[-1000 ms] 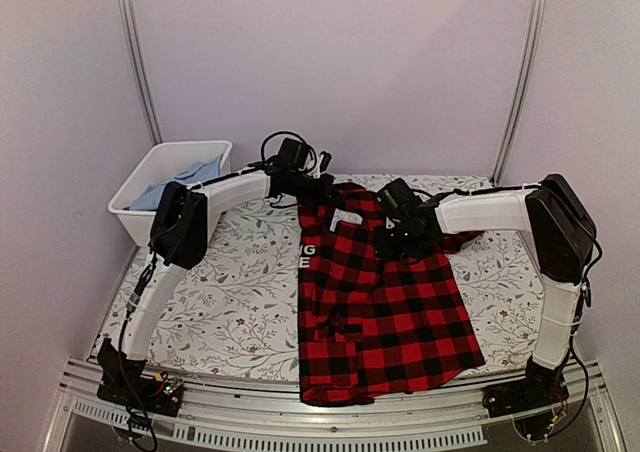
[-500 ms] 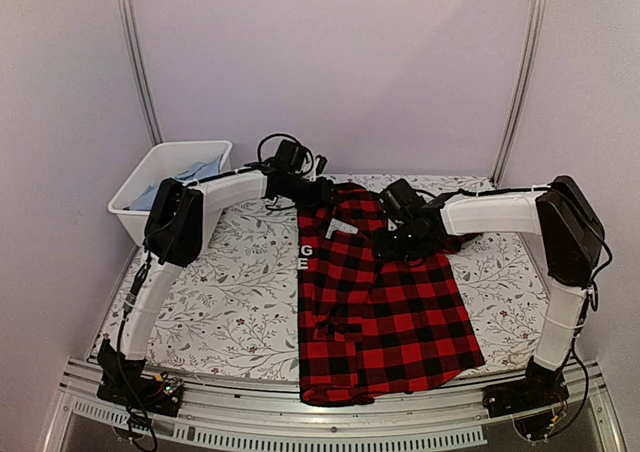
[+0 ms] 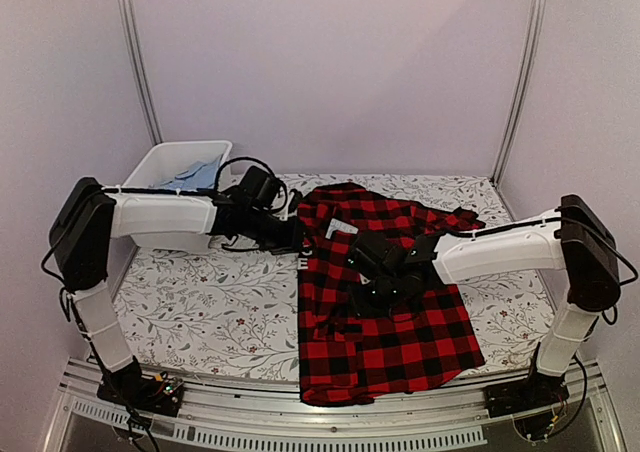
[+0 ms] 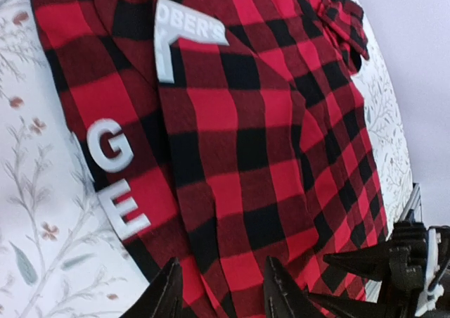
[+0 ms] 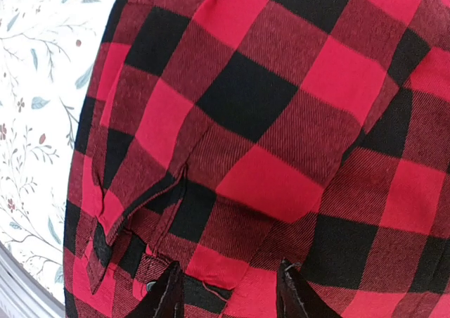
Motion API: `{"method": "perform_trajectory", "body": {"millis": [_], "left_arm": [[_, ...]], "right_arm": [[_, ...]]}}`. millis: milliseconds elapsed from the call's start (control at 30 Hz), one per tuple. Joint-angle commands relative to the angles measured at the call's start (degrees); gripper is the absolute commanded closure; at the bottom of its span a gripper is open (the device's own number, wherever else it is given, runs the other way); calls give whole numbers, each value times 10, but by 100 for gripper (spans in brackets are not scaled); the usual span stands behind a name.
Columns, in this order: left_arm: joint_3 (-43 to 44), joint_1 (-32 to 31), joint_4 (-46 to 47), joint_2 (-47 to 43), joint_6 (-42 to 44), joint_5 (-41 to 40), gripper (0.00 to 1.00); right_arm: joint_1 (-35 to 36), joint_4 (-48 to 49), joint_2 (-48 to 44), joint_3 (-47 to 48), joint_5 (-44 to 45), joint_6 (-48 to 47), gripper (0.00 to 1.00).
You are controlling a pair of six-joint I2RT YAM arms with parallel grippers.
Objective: Fold and stack the long sleeve shirts
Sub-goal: Adjust the sleeve of the 1/3-folded shirt.
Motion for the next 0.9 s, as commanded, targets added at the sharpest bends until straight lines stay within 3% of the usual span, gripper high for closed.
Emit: {"method": "perform_trajectory", "body": {"millis": [0,200,867], "left_arm": [[-104,-59,38,-44,-53,-20,63],[-171,-121,54,-75,-98,-29,66],[-181,-204,16,-53,-161,-64,67]], "right_arm": [[26,-13,-22,-27,5,79,58],[46,-2,-48,-60,-2,138,60],[68,76,-35,-107,-50,181,65]]}}
